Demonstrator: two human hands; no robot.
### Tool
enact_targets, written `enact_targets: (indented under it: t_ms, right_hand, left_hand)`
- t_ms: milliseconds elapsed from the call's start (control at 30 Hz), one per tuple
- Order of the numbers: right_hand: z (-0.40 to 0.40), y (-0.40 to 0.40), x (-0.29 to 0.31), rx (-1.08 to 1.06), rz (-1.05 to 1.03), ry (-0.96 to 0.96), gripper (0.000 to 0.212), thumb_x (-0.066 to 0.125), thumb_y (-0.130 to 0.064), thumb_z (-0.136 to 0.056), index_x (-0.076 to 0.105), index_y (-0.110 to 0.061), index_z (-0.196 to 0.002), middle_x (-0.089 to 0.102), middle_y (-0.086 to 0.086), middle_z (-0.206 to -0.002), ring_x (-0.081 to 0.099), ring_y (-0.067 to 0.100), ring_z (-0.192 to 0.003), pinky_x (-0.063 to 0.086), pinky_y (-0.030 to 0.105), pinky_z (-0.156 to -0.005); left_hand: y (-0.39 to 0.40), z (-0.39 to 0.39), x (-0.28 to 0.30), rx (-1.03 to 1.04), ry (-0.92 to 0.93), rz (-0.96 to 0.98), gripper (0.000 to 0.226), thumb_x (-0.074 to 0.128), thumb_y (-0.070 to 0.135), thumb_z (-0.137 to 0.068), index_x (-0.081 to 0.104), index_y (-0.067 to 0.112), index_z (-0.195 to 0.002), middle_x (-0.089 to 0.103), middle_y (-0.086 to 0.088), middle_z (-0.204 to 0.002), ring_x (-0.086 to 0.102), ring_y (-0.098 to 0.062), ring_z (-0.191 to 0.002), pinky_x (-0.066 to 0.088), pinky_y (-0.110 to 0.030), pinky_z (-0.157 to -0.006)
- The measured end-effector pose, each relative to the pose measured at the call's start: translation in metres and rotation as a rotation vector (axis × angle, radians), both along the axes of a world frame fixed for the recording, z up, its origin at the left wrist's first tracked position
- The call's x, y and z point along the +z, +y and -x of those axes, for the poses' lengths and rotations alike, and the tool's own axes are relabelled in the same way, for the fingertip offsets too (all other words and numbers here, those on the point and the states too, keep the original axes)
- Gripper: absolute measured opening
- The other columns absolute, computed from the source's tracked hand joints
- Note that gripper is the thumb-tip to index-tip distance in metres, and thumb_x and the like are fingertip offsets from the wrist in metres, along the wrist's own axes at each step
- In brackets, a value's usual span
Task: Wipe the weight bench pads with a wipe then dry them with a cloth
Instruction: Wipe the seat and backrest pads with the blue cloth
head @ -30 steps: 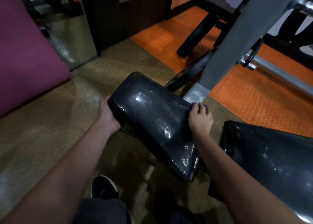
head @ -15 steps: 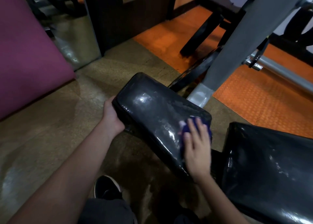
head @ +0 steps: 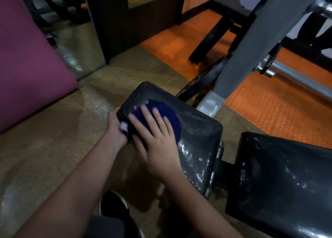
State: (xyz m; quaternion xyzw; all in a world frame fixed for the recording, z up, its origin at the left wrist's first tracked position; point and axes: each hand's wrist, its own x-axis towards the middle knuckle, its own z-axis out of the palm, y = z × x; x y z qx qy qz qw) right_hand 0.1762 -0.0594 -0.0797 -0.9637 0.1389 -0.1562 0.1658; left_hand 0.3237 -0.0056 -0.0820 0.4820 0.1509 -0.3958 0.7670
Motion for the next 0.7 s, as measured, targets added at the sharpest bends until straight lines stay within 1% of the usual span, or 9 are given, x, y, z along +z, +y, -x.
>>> enact_targets:
  t_ms: [67, 133, 200, 300, 400, 500, 600, 667, 700]
  right_hand:
    - [0.053, -0.018, -0.027, -0.018, -0.002, -0.001, 0.053, 0.041, -0.046, -0.107, 0.029, -0.045, -0.158, 0.016, -0.011, -0.171, 0.011, 0.016, -0.159, 0.017, 0.046, -0.128]
    - [0.088, -0.045, -0.042, -0.223, -0.121, -0.018, 0.049, 0.032, -0.050, -0.108, 0.032, -0.043, -0.156, 0.019, -0.011, -0.170, 0.014, 0.015, -0.158, 0.020, 0.050, -0.126]
    - [0.096, -0.079, -0.046, -0.462, -0.242, 0.006, 0.050, 0.027, -0.051, -0.107, 0.035, -0.040, -0.155, 0.021, -0.009, -0.170, 0.014, 0.015, -0.158, 0.018, 0.052, -0.127]
    - [0.041, -0.111, -0.029, -0.665, -0.326, 0.020, 0.061, 0.019, -0.055, -0.102, 0.048, -0.035, -0.152, 0.037, -0.002, -0.164, 0.026, 0.021, -0.155, 0.020, 0.048, -0.126]
    - [-0.043, -0.087, 0.003, -0.522, -0.240, -0.046, 0.057, 0.023, -0.050, -0.103, 0.058, -0.029, -0.143, 0.051, -0.001, -0.155, 0.040, 0.021, -0.147, 0.029, 0.044, -0.122]
    - [-0.073, -0.025, 0.022, -0.328, -0.155, -0.085, 0.049, 0.030, -0.047, -0.107, 0.047, -0.035, -0.152, 0.034, -0.004, -0.166, 0.022, 0.021, -0.156, 0.014, 0.043, -0.128]
    - [-0.022, -0.004, 0.006, -0.099, -0.044, -0.048, 0.049, 0.034, -0.047, -0.109, 0.036, -0.040, -0.157, 0.020, -0.007, -0.171, 0.009, 0.016, -0.160, 0.009, 0.042, -0.130]
    - [0.029, -0.020, -0.015, -0.088, -0.040, -0.047, 0.049, 0.035, -0.048, -0.109, 0.033, -0.042, -0.158, 0.018, -0.009, -0.171, 0.009, 0.014, -0.159, 0.011, 0.041, -0.129]
    - [0.052, -0.031, -0.026, -0.138, -0.070, -0.038, 0.049, 0.035, -0.048, -0.109, 0.033, -0.043, -0.157, 0.018, -0.010, -0.171, 0.010, 0.015, -0.159, 0.012, 0.042, -0.129]
  left_hand:
    - [0.001, 0.000, -0.001, 0.001, 0.000, -0.002, 0.040, 0.038, 0.034, -0.097, 0.072, 0.014, -0.090, 0.071, -0.011, -0.083, 0.071, -0.025, -0.067, 0.056, -0.027, -0.067]
    - [0.002, -0.002, 0.000, 0.022, 0.013, 0.012, 0.034, 0.044, 0.032, -0.093, 0.073, 0.016, -0.088, 0.070, -0.010, -0.084, 0.068, -0.027, -0.077, 0.053, -0.033, -0.079]
    - [0.003, -0.001, -0.002, 0.024, 0.001, -0.001, 0.030, 0.046, 0.032, -0.091, 0.072, 0.017, -0.085, 0.068, -0.009, -0.082, 0.066, -0.025, -0.075, 0.051, -0.033, -0.077]
    - [-0.001, 0.001, 0.002, 0.035, 0.014, -0.012, 0.028, 0.046, 0.029, -0.092, 0.069, 0.017, -0.082, 0.064, -0.008, -0.077, 0.064, -0.024, -0.070, 0.050, -0.030, -0.071]
    - [-0.005, -0.001, 0.000, 0.046, 0.011, 0.024, 0.035, 0.042, 0.028, -0.093, 0.073, 0.016, -0.082, 0.066, -0.009, -0.083, 0.066, -0.025, -0.073, 0.052, -0.031, -0.075]
    - [-0.007, -0.001, -0.002, 0.038, -0.003, 0.089, 0.054, 0.034, 0.031, -0.098, 0.081, 0.013, -0.078, 0.074, -0.011, -0.094, 0.073, -0.025, -0.081, 0.053, -0.033, -0.085]
    - [-0.004, -0.002, -0.007, 0.022, -0.009, 0.074, 0.058, 0.031, 0.034, -0.099, 0.083, 0.014, -0.082, 0.074, -0.014, -0.103, 0.074, -0.028, -0.087, 0.056, -0.035, -0.083]
    - [-0.004, -0.003, -0.009, 0.032, 0.029, 0.076, 0.050, 0.034, 0.032, -0.095, 0.080, 0.012, -0.090, 0.072, -0.016, -0.108, 0.069, -0.032, -0.096, 0.052, -0.039, -0.096]
    - [-0.004, -0.004, -0.009, 0.034, 0.039, 0.062, 0.042, 0.039, 0.032, -0.091, 0.077, 0.013, -0.093, 0.070, -0.015, -0.106, 0.067, -0.031, -0.095, 0.049, -0.039, -0.098]
